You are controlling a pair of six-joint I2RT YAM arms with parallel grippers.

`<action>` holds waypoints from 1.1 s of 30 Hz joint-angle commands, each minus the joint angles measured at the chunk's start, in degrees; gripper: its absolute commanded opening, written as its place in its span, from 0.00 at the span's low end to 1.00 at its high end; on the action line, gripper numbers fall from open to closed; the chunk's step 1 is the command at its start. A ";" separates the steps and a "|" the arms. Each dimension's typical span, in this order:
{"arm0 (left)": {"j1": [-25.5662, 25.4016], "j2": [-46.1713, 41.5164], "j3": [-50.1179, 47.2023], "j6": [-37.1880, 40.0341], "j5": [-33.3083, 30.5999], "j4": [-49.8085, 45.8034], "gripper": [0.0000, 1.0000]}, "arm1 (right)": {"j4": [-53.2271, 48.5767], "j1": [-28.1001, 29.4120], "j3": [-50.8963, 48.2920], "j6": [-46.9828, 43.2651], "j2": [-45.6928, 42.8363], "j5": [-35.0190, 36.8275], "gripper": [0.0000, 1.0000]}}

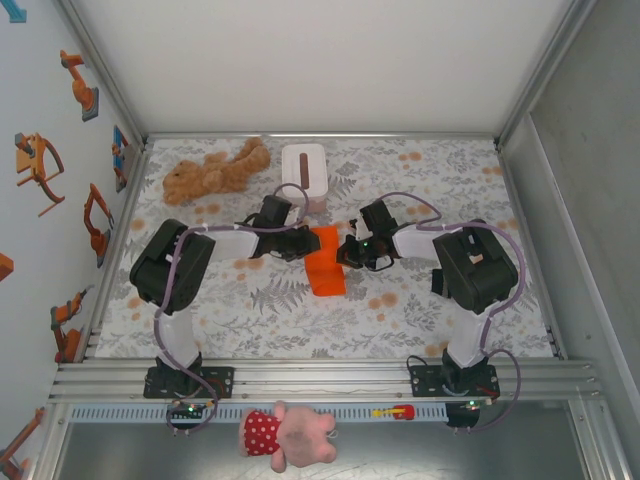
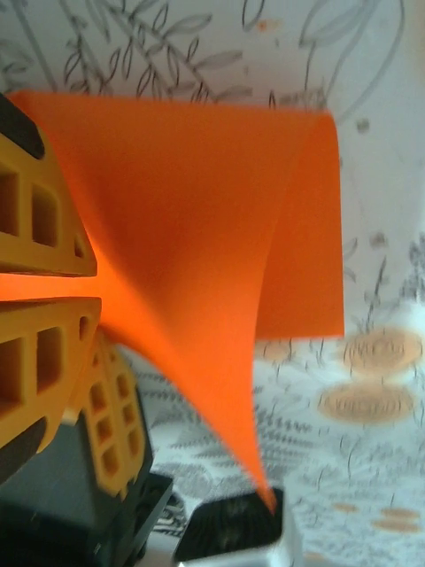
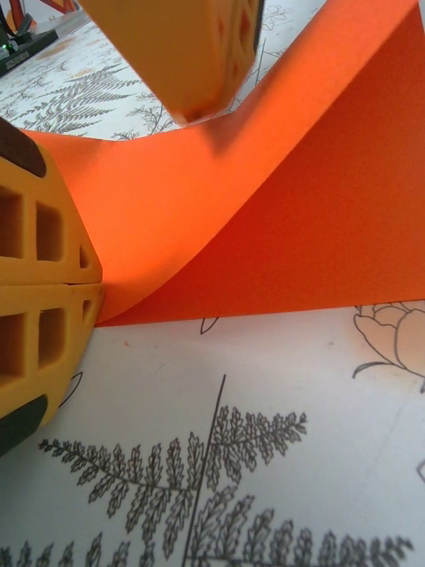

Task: Fold a paper plane with a square sheet of paper (pick it up from the middle)
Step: First fold the square sheet of paper in half at the center of the table.

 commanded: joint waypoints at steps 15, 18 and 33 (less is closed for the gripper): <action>8.28 0.66 -0.46 3.47 -7.27 -4.25 0.15 | -14.95 -0.32 -6.23 -1.39 10.69 19.88 0.00; 7.62 -2.09 -0.47 3.44 -5.69 -3.13 0.15 | -14.84 -0.30 -6.33 -1.31 10.51 19.97 0.00; 1.16 3.84 5.18 -3.57 -6.12 2.62 0.15 | -14.12 -0.30 -6.34 -1.06 11.06 19.97 0.00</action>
